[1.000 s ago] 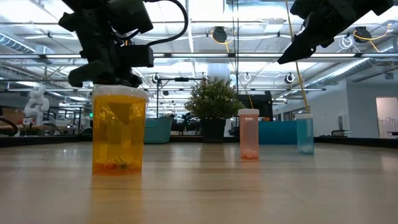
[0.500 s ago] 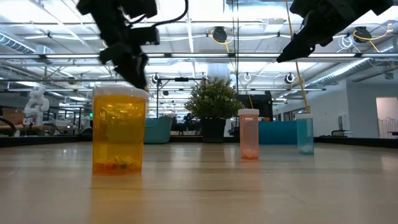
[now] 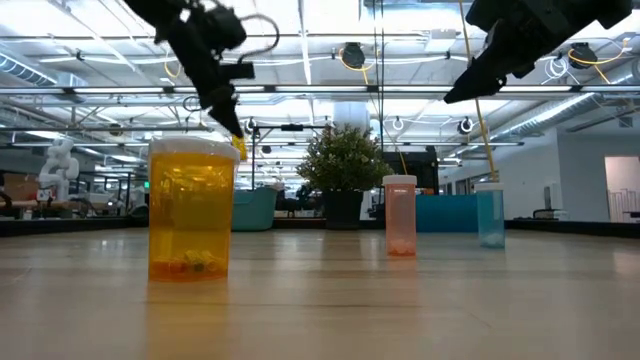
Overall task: Pick and place medicine bottles into bin by pill shape (circle, oval)
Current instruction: Put the small orange pill bottle into the green bin
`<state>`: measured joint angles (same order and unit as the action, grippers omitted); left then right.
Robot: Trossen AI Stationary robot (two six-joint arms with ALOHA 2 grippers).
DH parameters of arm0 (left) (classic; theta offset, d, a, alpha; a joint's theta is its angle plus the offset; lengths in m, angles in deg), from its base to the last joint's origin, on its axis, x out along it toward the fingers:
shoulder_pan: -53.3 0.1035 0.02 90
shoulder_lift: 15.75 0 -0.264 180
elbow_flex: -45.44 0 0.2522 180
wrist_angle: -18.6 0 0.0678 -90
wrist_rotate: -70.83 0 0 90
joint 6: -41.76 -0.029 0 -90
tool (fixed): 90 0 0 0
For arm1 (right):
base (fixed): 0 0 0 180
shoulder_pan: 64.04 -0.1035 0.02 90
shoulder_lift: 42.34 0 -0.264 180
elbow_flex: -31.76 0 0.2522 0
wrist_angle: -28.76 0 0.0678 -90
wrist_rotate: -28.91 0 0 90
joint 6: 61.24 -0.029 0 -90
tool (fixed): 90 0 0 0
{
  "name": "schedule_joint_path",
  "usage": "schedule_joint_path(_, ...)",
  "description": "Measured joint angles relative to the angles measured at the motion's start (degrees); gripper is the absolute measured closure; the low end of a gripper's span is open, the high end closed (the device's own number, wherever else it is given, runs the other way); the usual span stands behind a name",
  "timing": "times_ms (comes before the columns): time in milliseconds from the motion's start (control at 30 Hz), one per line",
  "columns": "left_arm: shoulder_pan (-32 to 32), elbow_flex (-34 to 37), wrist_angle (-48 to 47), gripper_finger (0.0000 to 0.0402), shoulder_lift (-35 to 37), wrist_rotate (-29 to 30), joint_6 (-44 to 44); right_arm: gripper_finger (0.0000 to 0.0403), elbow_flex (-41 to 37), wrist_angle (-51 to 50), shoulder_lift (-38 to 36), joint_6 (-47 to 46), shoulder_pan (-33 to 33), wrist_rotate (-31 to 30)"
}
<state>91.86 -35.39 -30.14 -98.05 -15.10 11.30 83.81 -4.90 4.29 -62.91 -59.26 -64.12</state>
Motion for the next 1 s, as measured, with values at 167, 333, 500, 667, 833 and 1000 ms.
schedule_joint_path(167, 5.6, 0.0, 1.3, 0.0270, -5.1, -2.8, -1.5, 0.0140, -1.9, 2.2, 0.0, 0.7, 0.0, 0.0)
schedule_joint_path(333, 7.9, 0.0, 2.5, 0.0270, -11.3, -2.7, -2.0, 0.0140, -1.9, 2.7, 0.0, 0.8, 0.0, 0.0)
schedule_joint_path(500, 8.4, 0.0, 3.7, 0.0270, -16.0, -2.4, -2.3, 0.0140, -1.9, 2.9, 0.0, 1.0, 0.0, 0.0)
schedule_joint_path(667, 8.8, 0.0, 6.8, 0.0270, -18.6, 1.5, -2.4, 0.0140, -1.9, 2.9, 0.0, 1.0, 0.0, 0.0)
schedule_joint_path(833, 9.9, 0.0, 8.3, 0.0265, -19.0, 1.9, -1.9, 0.0140, -1.9, 2.9, 0.0, 1.0, 0.0, 0.0)
schedule_joint_path(1000, 11.3, 0.0, 8.2, 0.0255, -19.0, 1.4, -0.4, 0.0140, -1.9, 2.9, 0.0, 1.3, 0.0, 0.1)
